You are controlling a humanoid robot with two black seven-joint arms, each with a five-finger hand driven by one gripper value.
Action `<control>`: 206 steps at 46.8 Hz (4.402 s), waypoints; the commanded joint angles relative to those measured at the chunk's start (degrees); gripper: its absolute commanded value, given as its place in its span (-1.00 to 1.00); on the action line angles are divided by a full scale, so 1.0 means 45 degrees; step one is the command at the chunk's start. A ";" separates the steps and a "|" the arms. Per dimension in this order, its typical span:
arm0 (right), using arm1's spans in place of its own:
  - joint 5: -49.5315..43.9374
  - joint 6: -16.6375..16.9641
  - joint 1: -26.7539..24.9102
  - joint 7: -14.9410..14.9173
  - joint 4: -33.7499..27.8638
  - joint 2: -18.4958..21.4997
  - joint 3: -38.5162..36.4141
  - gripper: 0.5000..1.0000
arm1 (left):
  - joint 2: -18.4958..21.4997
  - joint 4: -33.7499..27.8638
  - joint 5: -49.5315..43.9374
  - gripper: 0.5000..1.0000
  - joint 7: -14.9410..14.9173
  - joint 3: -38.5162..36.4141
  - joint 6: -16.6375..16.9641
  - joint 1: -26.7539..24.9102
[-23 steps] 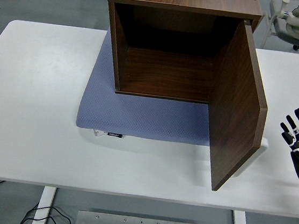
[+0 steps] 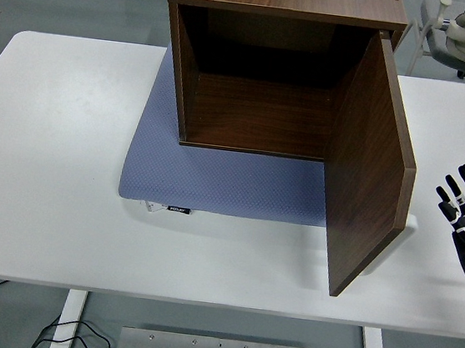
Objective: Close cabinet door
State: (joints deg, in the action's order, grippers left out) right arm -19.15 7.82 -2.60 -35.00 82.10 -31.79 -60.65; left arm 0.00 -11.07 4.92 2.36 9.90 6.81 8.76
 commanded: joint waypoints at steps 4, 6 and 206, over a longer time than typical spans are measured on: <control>-0.0001 0.0001 0.0011 0.0000 -0.0002 -0.0007 0.0002 1.00 | 0.0000 -0.0001 -0.0001 1.00 0.0002 -0.0013 -0.0010 -0.0012; -0.0001 0.0001 -0.0008 0.0000 -0.0002 0.0013 0.0002 1.00 | 0.0000 -0.0001 -0.0001 1.00 0.0002 0.0007 -0.0010 -0.0012; -0.6193 0.4513 -0.1707 0.0000 0.1913 0.1614 0.0783 1.00 | 0.0000 -0.0001 -0.0001 1.00 0.0002 -0.0013 -0.0010 0.0007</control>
State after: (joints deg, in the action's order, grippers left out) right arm -46.93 28.33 -10.59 -35.00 90.88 -25.16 -57.30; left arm 0.00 -11.08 4.92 2.37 9.84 6.77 8.79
